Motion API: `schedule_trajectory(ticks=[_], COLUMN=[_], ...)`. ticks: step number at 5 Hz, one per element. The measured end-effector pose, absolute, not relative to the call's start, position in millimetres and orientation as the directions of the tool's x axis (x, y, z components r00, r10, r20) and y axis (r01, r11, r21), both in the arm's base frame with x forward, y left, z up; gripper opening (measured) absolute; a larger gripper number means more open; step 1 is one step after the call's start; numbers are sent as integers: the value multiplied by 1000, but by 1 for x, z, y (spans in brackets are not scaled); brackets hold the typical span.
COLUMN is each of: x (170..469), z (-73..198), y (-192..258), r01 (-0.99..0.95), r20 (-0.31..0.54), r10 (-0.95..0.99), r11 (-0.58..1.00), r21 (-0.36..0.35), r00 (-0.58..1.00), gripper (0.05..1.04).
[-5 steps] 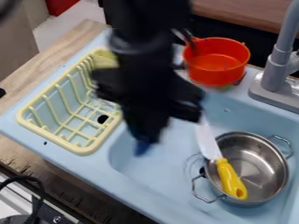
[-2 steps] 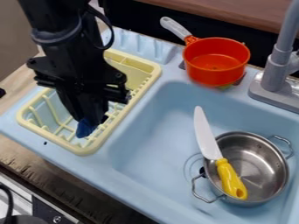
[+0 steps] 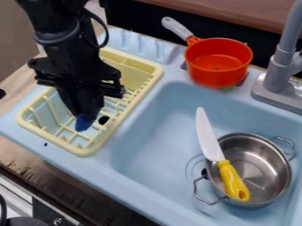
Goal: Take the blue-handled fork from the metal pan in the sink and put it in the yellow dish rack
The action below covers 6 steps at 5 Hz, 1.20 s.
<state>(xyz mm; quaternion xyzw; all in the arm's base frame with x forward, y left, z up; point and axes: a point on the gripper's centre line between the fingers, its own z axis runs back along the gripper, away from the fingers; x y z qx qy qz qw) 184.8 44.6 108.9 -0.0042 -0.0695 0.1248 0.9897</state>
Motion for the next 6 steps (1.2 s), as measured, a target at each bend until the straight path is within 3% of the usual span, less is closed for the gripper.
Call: schedule_trajectory(ticks=[2, 5, 6], x=[199, 209, 212], z=[102, 91, 88], y=[57, 42, 38], r01=[-346, -574, -587], r20=[96, 0, 8], r10=[346, 578, 590], r11=[938, 810, 804], r21=[-15, -117, -96], r00=[933, 816, 807], gripper=[141, 142, 171])
